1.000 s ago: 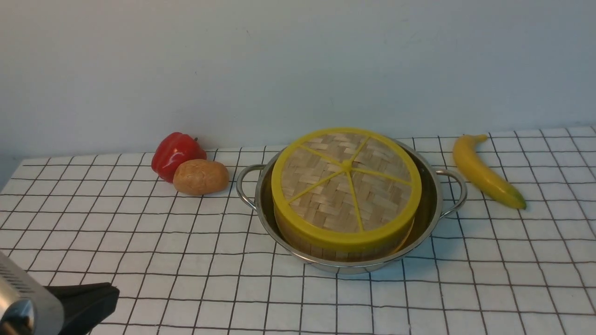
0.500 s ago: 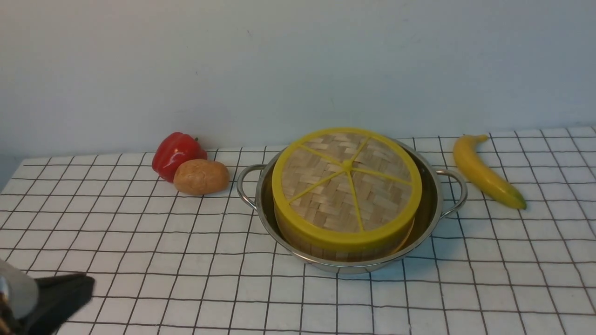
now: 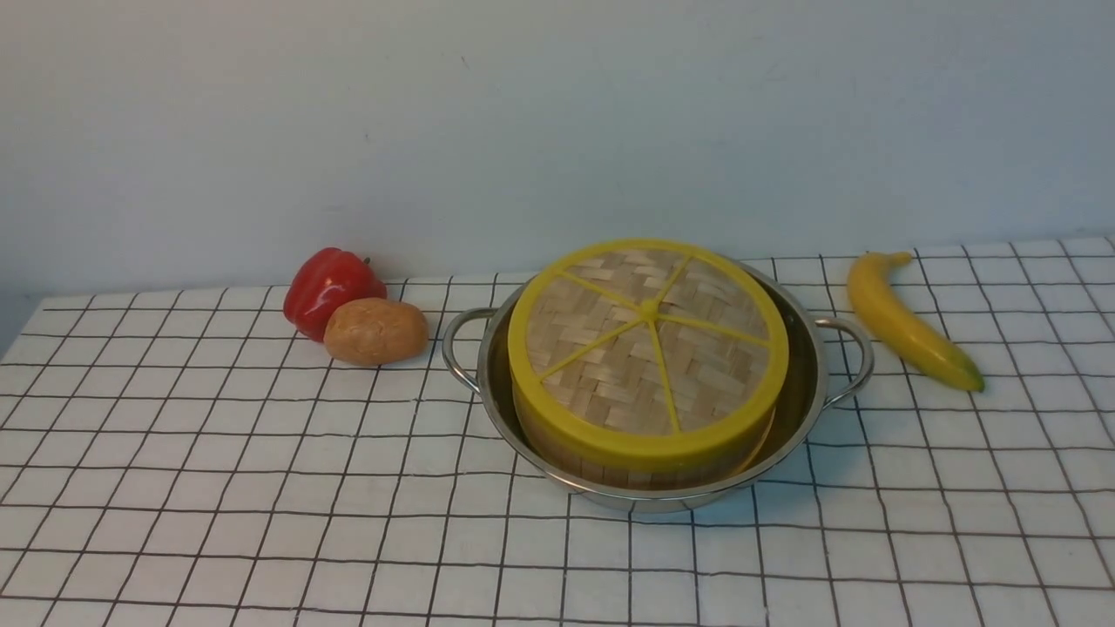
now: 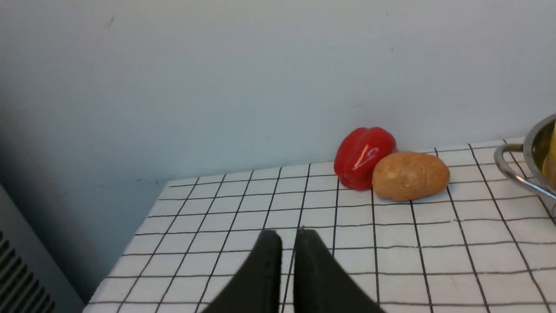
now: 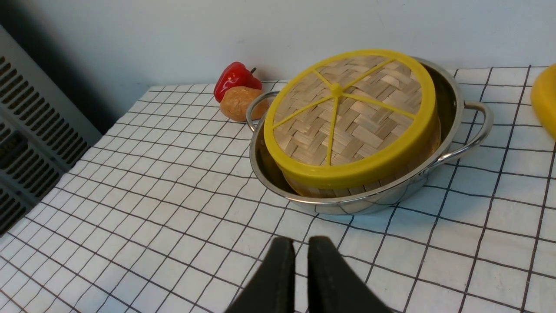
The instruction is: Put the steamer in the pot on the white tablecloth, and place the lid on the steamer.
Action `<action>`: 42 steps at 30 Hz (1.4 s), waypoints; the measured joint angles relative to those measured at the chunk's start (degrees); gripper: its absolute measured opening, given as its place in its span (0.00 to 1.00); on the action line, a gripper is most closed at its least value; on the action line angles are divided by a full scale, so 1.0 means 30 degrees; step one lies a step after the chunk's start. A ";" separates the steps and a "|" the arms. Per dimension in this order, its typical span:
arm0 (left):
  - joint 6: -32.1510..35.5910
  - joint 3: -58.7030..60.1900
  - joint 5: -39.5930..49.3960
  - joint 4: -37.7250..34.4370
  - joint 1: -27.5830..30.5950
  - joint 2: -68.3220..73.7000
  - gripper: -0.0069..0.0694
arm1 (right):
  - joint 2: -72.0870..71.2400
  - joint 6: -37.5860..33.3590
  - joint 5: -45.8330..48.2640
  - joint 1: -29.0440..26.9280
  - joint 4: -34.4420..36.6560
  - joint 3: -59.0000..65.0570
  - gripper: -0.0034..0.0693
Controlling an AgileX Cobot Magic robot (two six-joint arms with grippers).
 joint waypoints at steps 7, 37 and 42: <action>-0.0691 0.2850 -0.1028 -0.0001 0.0000 -0.1166 0.16 | 0.0000 0.0000 0.0000 0.0000 0.0000 0.0000 0.17; -0.1099 0.3668 -0.1435 0.0125 0.0007 -0.1218 0.22 | -0.2194 -0.4750 -0.6459 -0.4051 -0.3418 0.3497 0.29; -0.1099 0.3668 -0.1435 0.0125 0.0007 -0.1218 0.23 | -0.3603 -0.5037 -1.0867 -0.5140 -0.3950 0.7137 0.31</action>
